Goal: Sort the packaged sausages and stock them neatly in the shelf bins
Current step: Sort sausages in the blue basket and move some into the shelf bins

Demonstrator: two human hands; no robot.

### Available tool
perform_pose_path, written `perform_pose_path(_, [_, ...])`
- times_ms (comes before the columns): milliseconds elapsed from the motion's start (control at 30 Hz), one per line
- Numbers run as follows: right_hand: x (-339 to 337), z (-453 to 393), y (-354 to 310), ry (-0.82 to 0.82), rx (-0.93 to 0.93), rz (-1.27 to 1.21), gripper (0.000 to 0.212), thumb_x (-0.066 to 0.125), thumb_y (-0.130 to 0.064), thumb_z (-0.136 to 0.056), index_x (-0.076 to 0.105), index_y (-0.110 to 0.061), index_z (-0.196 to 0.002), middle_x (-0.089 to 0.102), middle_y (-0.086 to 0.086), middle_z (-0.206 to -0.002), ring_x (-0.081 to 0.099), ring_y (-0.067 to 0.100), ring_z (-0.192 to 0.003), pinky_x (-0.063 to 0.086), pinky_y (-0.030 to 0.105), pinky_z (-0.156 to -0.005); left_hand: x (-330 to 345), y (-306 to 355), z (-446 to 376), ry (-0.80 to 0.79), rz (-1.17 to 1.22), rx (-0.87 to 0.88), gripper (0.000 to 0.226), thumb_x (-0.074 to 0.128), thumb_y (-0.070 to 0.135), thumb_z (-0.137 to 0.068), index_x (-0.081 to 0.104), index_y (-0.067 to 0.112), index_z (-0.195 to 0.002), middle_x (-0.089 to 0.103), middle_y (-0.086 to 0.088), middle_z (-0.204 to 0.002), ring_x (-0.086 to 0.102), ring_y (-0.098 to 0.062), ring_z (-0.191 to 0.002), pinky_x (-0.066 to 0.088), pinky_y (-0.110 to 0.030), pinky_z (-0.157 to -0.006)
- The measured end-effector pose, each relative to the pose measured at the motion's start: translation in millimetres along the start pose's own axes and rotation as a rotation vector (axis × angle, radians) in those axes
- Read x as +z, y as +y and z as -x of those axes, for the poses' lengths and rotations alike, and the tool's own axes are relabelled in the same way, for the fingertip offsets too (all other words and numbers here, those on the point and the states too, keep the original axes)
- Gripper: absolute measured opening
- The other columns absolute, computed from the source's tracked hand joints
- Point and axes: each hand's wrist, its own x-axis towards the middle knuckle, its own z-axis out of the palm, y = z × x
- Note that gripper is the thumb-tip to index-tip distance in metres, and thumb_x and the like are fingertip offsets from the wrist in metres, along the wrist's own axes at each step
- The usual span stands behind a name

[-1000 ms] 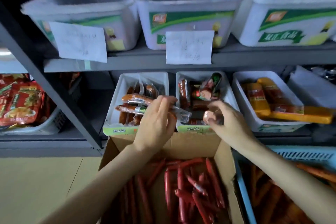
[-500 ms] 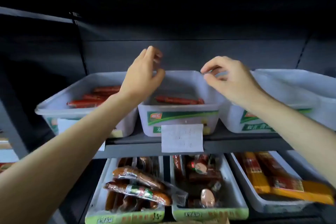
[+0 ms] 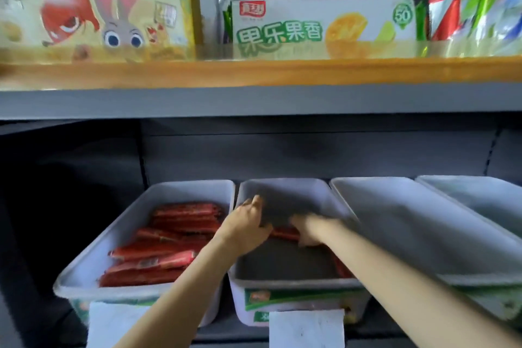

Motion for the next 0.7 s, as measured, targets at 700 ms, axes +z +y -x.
perform_pose_path(700, [-1.6,18.4,-5.0,-0.198,0.01,-0.22,0.061,0.074,-0.028,-0.079,0.051,0.003,-0.127,0.056,0.017,-0.128,0.056,0.025,-0.094,0.047,0.031,-0.075,-7.9,1.3,4.9,0.012,0.124,-0.13,0.042,0.054,0.02,-0.086,0.044,0.003,-0.124,0.042,-0.017,-0.13,0.041,-0.036,-0.121,0.036,-0.037,-0.1])
